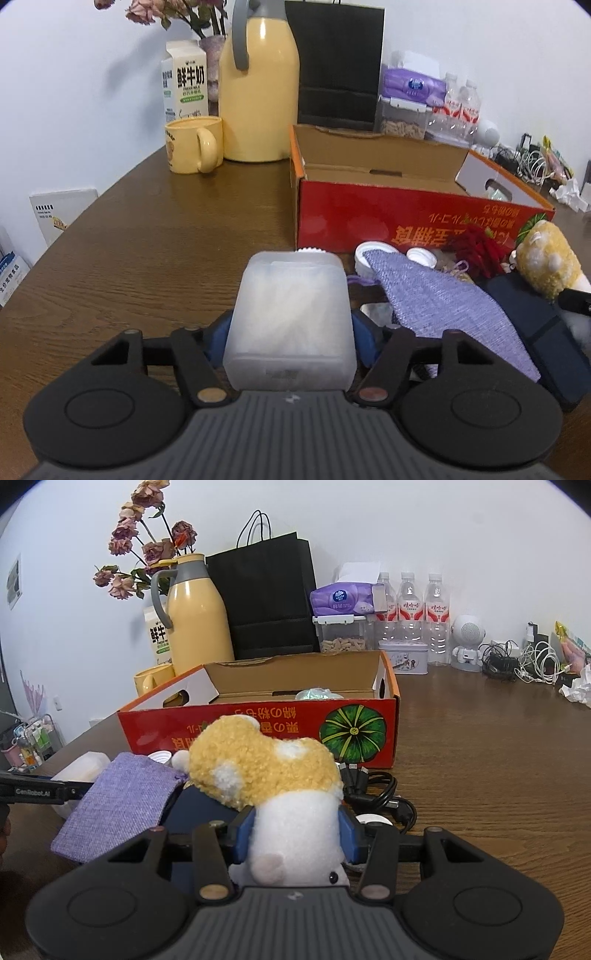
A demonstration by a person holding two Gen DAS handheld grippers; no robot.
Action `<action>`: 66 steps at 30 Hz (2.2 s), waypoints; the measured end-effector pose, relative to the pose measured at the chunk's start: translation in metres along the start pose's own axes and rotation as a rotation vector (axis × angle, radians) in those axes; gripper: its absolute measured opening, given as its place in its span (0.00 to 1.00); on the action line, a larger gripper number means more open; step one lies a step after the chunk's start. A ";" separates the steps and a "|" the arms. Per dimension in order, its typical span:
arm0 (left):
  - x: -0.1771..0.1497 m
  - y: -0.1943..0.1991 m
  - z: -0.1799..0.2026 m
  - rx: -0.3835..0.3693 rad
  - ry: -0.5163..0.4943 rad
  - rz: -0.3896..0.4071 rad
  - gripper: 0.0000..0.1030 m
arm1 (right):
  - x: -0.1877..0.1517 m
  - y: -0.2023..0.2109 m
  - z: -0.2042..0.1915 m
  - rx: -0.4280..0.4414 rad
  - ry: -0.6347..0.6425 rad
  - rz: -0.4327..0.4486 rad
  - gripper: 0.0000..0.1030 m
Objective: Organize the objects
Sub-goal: 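Carry the plush toy and white container over the cardboard box with both grippers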
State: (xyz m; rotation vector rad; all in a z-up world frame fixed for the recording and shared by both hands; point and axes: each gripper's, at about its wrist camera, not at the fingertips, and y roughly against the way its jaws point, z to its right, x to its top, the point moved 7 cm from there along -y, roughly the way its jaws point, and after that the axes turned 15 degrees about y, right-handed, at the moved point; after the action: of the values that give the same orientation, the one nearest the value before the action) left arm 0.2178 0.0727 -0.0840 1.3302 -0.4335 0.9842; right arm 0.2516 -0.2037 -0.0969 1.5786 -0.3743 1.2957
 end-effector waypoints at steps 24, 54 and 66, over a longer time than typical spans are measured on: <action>0.090 0.036 0.078 -0.169 0.018 0.227 0.64 | 0.077 0.013 0.002 -0.036 0.066 0.171 0.44; 0.134 -0.143 0.106 0.053 0.087 0.062 0.64 | 0.138 -0.190 0.070 -0.167 0.084 -0.100 0.44; 0.127 -0.144 0.110 0.050 0.059 0.052 0.88 | 0.138 -0.186 0.069 -0.136 0.066 -0.093 0.54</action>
State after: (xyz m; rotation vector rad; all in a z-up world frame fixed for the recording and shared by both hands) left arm 0.4303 0.0232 -0.0482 1.3369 -0.4022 1.0804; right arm 0.4807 -0.1325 -0.0642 1.4201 -0.3370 1.2222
